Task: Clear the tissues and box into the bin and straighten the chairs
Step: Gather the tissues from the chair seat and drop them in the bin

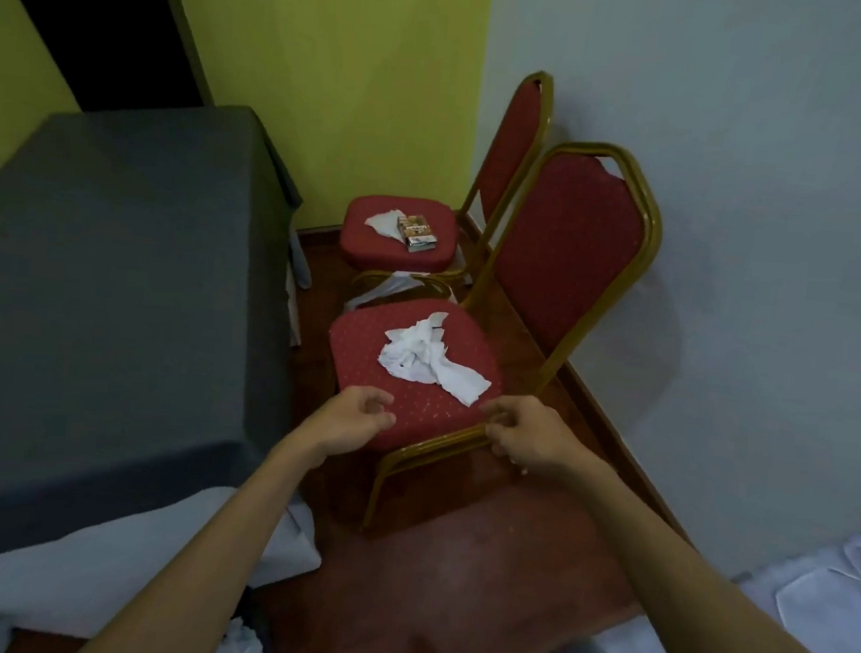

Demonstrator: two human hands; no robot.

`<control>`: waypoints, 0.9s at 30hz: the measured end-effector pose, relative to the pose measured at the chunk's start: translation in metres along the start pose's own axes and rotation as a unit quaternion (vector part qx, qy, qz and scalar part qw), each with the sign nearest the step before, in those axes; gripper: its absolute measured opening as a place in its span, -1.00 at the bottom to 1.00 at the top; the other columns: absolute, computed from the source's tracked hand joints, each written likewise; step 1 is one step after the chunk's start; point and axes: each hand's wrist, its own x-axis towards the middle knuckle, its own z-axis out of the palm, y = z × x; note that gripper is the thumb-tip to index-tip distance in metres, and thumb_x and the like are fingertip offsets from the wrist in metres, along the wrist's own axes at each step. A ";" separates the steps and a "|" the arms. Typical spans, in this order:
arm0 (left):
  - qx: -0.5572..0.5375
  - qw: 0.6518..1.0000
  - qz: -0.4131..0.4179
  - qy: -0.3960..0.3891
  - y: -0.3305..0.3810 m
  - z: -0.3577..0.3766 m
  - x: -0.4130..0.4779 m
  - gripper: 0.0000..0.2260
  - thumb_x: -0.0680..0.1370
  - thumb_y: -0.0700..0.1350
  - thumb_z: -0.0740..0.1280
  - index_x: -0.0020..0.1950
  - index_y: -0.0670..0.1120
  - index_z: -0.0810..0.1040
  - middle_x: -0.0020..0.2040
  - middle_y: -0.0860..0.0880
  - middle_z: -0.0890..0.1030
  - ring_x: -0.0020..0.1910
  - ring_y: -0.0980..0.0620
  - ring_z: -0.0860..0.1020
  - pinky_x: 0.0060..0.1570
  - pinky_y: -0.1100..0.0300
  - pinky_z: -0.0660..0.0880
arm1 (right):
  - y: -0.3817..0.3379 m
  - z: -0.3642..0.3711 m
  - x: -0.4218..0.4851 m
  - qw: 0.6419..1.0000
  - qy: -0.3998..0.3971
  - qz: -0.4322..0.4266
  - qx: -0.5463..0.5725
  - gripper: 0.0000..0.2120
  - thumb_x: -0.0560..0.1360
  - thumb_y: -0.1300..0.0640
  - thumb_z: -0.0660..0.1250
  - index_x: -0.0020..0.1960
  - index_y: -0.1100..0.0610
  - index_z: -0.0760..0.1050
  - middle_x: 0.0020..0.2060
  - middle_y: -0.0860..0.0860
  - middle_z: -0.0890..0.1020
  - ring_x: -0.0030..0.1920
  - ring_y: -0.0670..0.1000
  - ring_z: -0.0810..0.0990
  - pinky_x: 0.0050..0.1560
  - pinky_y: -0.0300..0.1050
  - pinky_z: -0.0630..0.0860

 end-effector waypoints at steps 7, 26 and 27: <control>-0.105 0.991 -0.077 -0.011 0.002 0.040 0.075 -0.69 0.61 -0.11 0.34 0.36 -0.05 0.50 0.25 -0.05 0.56 0.19 0.01 0.56 0.17 0.05 0.57 | 0.043 0.009 0.099 0.996 -0.089 0.025 -0.018 -0.60 0.55 0.23 0.32 0.37 0.06 0.56 0.11 0.07 0.71 0.06 0.02 0.71 0.19 0.00 0.63; 0.209 0.963 -0.157 0.058 -0.037 0.057 0.422 -0.18 0.53 -0.06 0.38 0.61 0.26 -0.07 0.63 -0.17 -0.06 0.54 -0.32 0.02 0.45 -0.19 0.23 | 0.096 0.058 0.461 0.962 -0.194 -0.112 -0.156 0.04 0.52 0.05 0.48 0.64 -0.22 -0.25 0.65 0.18 -0.12 0.59 0.33 0.16 0.43 0.29 0.40; 0.243 0.955 -0.167 0.040 -0.042 0.061 0.426 -0.15 0.50 0.00 0.43 0.61 0.26 -0.05 0.61 -0.19 -0.05 0.54 -0.31 0.02 0.46 -0.18 0.21 | 0.095 0.059 0.470 0.954 -0.204 -0.127 -0.178 0.08 0.49 0.04 0.52 0.63 -0.23 -0.26 0.64 0.18 -0.19 0.59 0.32 0.16 0.41 0.27 0.42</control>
